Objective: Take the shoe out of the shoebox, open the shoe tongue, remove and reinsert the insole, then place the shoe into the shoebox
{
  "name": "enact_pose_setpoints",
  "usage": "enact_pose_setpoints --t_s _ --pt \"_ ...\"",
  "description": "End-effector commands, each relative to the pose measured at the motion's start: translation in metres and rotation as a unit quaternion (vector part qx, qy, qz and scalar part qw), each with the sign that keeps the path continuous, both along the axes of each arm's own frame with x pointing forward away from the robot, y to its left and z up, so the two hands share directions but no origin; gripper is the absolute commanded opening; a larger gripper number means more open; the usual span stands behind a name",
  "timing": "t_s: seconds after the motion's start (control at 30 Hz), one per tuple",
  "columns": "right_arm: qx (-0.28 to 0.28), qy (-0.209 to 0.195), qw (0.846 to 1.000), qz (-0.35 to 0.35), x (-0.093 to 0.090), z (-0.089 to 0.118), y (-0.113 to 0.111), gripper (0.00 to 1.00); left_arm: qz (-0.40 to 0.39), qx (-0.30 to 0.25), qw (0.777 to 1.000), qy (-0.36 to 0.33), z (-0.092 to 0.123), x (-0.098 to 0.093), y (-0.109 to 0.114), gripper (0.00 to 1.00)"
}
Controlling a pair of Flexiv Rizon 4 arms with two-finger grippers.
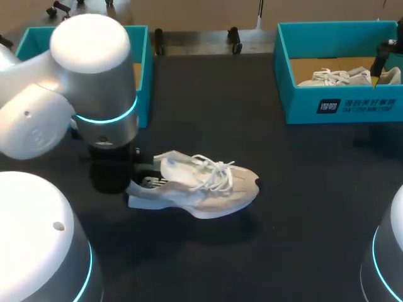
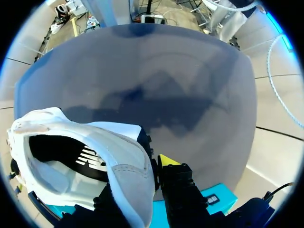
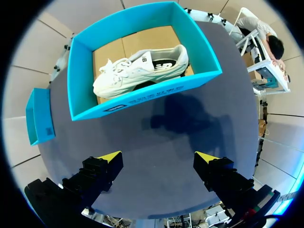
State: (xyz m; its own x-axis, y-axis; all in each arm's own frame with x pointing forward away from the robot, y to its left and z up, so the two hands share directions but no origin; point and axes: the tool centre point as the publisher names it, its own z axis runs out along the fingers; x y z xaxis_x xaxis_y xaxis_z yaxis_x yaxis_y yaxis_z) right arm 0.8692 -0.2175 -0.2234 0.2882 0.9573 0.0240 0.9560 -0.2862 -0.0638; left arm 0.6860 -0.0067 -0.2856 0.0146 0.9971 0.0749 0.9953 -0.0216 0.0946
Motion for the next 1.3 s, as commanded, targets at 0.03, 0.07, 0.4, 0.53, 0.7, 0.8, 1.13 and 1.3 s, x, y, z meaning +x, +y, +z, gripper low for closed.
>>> enact_pose_setpoints --t_s 0.03,0.07,0.4,0.53,0.7,0.8,1.13,1.3 --pt "0.0 -0.001 1.0 -0.001 -0.001 0.0 0.0 1.0 0.0 0.003 1.0 0.011 -0.015 0.008 -0.022 0.0" --pt "0.0 -0.001 1.0 -0.001 -0.001 0.0 0.0 1.0 -0.002 0.0 1.0 0.012 -0.017 0.006 -0.025 0.0" --pt "0.0 -0.001 1.0 -0.001 -0.001 0.0 0.0 1.0 -0.008 0.009 1.0 0.015 -0.044 -0.003 -0.052 0.0" --pt "0.0 -0.001 1.0 -0.001 -0.001 0.0 0.0 1.0 -0.001 0.015 1.0 0.025 -0.054 -0.005 -0.062 0.0" --pt "0.0 -0.001 1.0 -0.001 -0.001 0.0 0.0 1.0 0.001 0.017 0.999 0.04 -0.066 -0.008 -0.069 0.0" --pt "0.0 -0.001 1.0 -0.001 -0.001 0.0 0.0 1.0 0.0 0.019 0.999 0.043 -0.073 -0.009 -0.073 0.0" --pt "0.0 -0.001 1.0 -0.001 -0.001 0.0 0.0 1.0 -0.001 0.029 0.999 0.044 -0.091 -0.013 -0.09 0.0" --pt "0.0 -0.001 1.0 -0.001 -0.001 0.0 0.0 1.0 -0.003 0.033 0.999 0.042 -0.102 -0.012 -0.097 0.0"
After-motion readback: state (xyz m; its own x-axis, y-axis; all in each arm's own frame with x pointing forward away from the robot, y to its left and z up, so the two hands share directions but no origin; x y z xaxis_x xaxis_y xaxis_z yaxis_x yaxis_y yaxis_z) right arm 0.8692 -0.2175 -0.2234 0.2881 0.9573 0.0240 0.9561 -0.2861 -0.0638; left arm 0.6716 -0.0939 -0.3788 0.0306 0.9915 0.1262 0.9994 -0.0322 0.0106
